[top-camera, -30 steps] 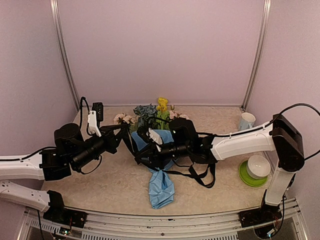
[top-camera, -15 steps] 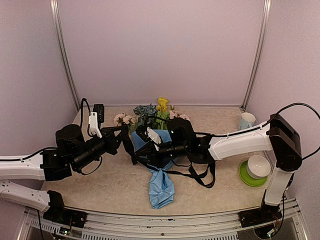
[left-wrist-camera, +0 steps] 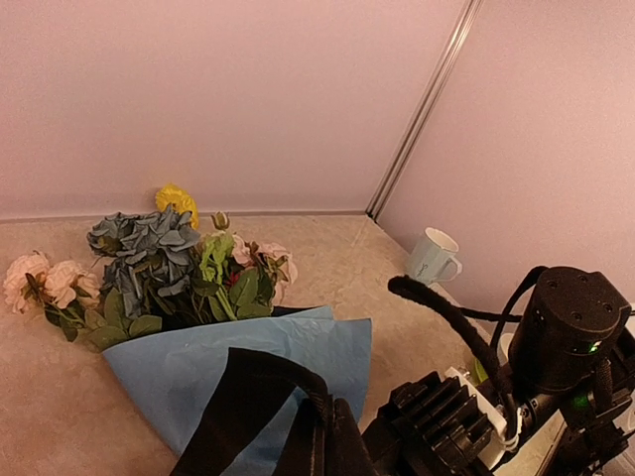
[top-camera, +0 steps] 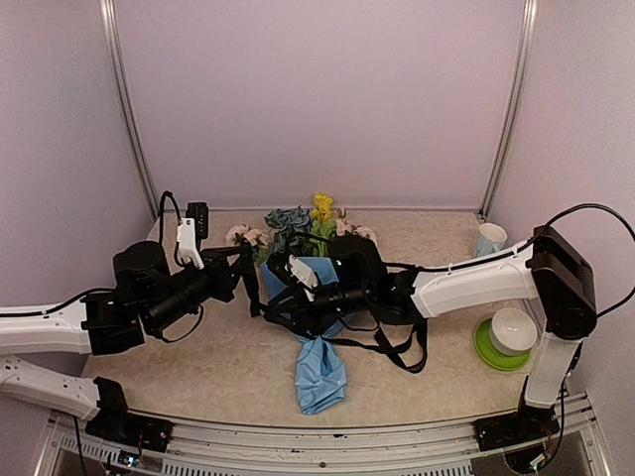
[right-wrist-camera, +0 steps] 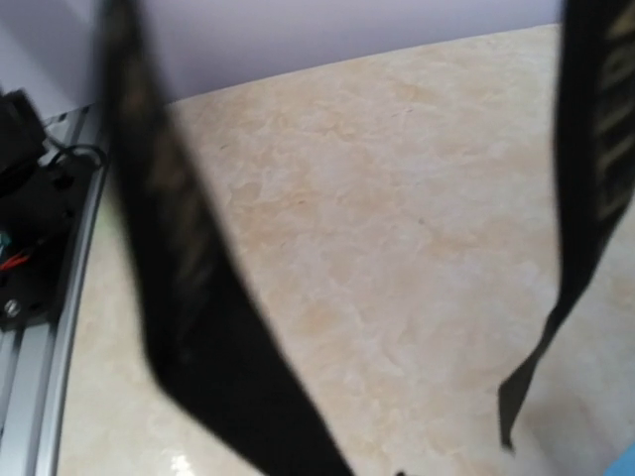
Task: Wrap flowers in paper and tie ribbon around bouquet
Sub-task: Pass from the left arm to the right
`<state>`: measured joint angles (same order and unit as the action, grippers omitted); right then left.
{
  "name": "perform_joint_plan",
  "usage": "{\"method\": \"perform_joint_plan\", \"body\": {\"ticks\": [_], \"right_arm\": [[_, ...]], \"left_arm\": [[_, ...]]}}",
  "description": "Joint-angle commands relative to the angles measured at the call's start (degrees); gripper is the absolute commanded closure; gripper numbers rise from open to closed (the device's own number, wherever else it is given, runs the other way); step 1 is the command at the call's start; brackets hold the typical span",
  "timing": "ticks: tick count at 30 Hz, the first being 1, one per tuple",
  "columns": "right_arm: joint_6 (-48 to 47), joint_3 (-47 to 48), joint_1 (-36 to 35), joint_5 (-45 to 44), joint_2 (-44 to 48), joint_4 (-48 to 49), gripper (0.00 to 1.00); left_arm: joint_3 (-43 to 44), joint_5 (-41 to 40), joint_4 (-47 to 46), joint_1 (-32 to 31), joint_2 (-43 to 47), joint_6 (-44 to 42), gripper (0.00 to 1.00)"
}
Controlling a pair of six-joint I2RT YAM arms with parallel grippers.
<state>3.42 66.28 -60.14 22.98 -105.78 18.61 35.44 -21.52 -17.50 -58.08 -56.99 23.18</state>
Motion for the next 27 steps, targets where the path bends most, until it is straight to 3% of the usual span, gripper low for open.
{"method": "perform_joint_plan", "body": {"ticks": [1,7,10,15,16,18,22,24,27], "right_arm": [[-1.0,0.1,-0.8,3.6,-1.1,-0.8,0.67],[-0.6,0.7,-0.9,0.5,-2.0,-0.6,0.85],[-0.2,0.7,-0.9,-1.6,-2.1,-0.6,1.0],[2.0,-2.5,0.2,-4.5,1.5,2.3,1.0],[2.3,-3.2,0.7,-4.3,2.3,2.5,1.0],[1.7,-4.3,1.2,-4.4,3.9,2.4,1.0],[-0.7,-5.4,1.8,-2.6,5.7,-0.1,1.0],[-0.1,-6.3,2.5,0.2,6.4,-0.3,1.0],[0.9,-8.1,2.7,1.8,7.4,0.7,1.0]], "left_arm": [[1.6,-0.8,0.8,0.6,0.1,-0.8,1.0],[0.3,-1.7,1.5,0.6,1.7,0.7,1.0],[-0.2,-1.9,2.0,0.6,2.8,1.2,1.0],[-0.1,-2.1,8.5,0.6,3.9,4.0,1.0],[-0.5,-1.7,11.7,0.5,4.5,5.7,0.93],[-3.1,-0.6,14.5,-0.6,6.9,9.0,0.6],[-10.5,-5.2,18.2,-6.9,12.1,16.5,0.36],[-12.6,-9.1,20.5,-10.4,13.1,19.5,0.17],[-13.4,-12.4,20.6,-14.3,12.1,18.3,0.16]]}}
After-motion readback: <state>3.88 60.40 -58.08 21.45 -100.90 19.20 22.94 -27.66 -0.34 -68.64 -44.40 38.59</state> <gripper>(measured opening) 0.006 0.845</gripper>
